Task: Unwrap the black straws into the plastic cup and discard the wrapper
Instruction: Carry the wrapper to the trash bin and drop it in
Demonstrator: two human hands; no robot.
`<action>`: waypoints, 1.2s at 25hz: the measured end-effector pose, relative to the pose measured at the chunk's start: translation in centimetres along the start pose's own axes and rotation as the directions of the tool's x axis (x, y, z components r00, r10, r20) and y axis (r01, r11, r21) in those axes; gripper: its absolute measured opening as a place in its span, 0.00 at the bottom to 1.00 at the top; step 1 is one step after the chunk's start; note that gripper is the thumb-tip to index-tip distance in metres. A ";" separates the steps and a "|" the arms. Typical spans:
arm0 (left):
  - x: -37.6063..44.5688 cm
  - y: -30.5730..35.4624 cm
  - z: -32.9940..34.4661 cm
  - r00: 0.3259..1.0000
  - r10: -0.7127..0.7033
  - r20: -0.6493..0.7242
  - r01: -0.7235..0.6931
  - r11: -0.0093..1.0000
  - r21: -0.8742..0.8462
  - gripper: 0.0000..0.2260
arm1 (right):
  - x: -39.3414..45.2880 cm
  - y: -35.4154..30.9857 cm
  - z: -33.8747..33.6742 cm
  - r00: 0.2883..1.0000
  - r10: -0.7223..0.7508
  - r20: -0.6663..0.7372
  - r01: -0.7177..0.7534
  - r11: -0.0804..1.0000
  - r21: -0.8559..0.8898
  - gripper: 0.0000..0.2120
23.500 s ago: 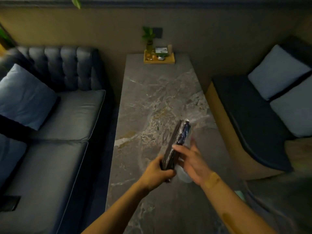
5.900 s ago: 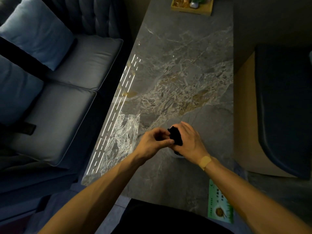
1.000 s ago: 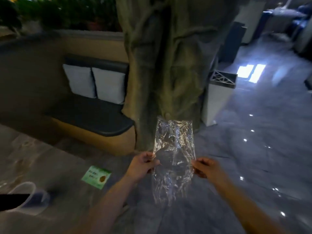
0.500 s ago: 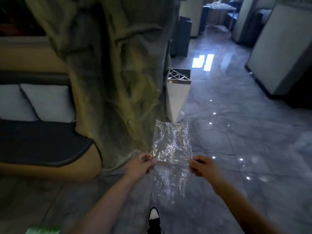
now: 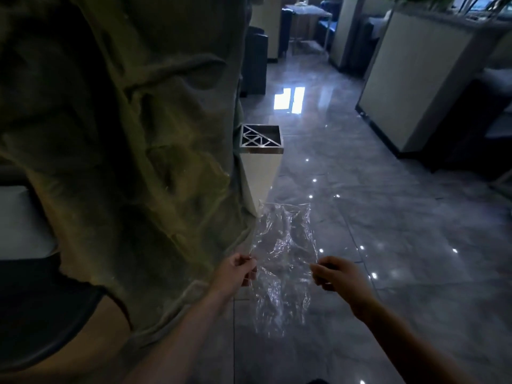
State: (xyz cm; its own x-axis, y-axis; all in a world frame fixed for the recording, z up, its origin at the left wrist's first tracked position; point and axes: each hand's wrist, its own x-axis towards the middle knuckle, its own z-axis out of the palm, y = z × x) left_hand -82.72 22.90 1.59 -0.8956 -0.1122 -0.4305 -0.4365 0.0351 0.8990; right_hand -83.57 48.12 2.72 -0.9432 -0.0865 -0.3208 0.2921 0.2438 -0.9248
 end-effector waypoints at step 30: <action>48.2 19.9 16.4 0.996 0.060 -0.058 -0.052 0.989 0.137 0.04 | 51.6 -12.2 -20.1 1.000 0.009 -0.015 -0.010 0.998 -0.066 0.03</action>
State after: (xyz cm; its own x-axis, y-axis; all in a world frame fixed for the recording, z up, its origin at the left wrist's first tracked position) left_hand -136.00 34.43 -2.56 -0.9137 -0.1676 -0.3702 -0.3972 0.1765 0.9006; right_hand -139.00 60.07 1.59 -0.9430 -0.0695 -0.3255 0.2901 0.3078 -0.9061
